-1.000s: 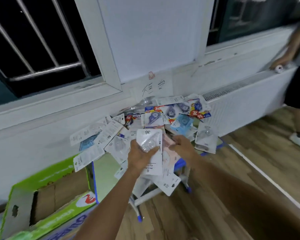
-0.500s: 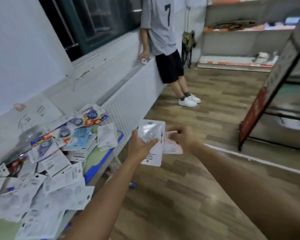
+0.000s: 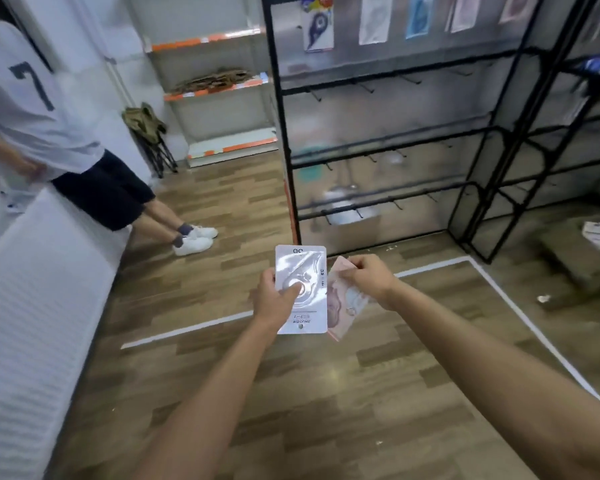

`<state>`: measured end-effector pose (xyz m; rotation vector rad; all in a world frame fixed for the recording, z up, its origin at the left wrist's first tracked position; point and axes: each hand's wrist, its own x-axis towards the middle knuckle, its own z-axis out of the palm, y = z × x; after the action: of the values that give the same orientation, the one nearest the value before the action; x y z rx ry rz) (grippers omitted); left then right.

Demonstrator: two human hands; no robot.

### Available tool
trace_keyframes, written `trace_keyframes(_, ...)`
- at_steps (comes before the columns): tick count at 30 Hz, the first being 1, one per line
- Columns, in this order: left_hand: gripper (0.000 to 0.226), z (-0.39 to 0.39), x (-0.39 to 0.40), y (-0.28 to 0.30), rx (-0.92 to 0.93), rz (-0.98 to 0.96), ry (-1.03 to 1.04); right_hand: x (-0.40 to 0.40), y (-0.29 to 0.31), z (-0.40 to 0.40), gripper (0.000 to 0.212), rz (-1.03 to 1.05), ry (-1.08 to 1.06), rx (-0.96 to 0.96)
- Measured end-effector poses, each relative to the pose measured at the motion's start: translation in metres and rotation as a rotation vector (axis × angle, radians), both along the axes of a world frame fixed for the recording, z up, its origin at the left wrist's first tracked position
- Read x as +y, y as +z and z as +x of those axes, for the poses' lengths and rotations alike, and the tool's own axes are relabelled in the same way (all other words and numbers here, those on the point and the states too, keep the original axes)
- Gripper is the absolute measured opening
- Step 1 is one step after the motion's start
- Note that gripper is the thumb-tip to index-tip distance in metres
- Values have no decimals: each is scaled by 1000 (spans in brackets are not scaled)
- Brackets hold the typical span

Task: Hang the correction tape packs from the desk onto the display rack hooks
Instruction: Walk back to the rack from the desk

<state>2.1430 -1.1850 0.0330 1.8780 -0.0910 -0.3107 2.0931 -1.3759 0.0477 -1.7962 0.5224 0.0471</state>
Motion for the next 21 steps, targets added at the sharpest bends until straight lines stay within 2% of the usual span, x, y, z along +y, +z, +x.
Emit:
trace_keyframes(3,25,17,-70,3,-22,-26,-109,-64,4,-5,15,-10,-138,-37)
trace_keyframes(7,28,50,-160,8,8,-83,-211,-144,14,2,23,-73,-335,-102)
trace_keyframes(13,30,125,-301,27,11,-198,-291,-261,39,42,13,-13,-556,-258)
trace_keyframes(17,34,165,-390,48,47,-254,-375,-331,60,70,9,97,-636,-317)
trace_keyframes(21,39,193,-462,70,17,-280,-441,-394,75,97,9,75,-707,-354)
